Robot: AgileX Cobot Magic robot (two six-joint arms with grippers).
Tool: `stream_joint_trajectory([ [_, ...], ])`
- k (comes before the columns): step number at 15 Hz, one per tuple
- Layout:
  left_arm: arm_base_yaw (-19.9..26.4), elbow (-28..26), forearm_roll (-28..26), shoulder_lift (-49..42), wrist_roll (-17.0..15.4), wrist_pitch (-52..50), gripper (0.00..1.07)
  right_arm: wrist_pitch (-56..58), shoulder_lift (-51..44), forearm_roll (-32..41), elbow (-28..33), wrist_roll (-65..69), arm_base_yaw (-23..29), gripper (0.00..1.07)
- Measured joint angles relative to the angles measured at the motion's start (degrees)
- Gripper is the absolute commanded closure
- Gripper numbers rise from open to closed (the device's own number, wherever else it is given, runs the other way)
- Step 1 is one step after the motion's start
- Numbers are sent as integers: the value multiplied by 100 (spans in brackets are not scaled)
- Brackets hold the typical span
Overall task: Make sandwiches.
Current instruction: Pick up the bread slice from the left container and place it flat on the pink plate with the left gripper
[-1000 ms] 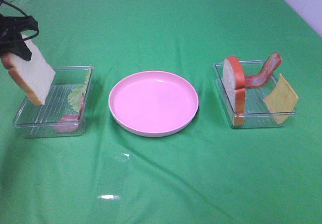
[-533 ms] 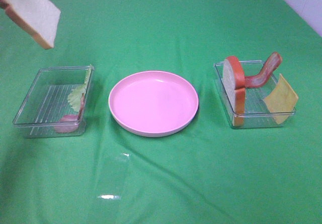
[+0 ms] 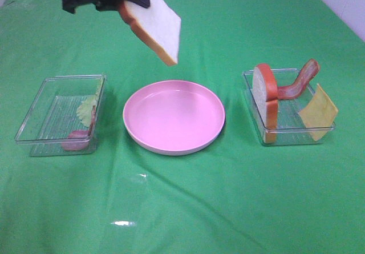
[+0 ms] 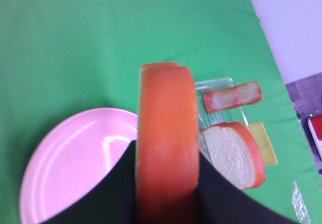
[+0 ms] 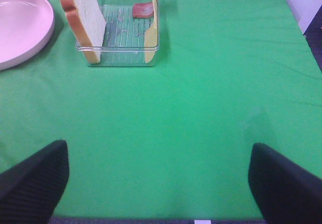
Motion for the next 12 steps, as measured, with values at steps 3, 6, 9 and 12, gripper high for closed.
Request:
stream_joint_trajectory([
  [3,-447,0,-149,493,6,-223,96,0,0,0,0,0,0,13],
  [6,-670,0,-298,957,6,-292,96,0,0,0,0,0,0,13],
  [9,-670,0,-304,1083,6,-258,96,0,0,0,0,0,0,13],
  [12,-665,0,-327,1175,-338,-332,96,0,0,0,0,0,0,13],
])
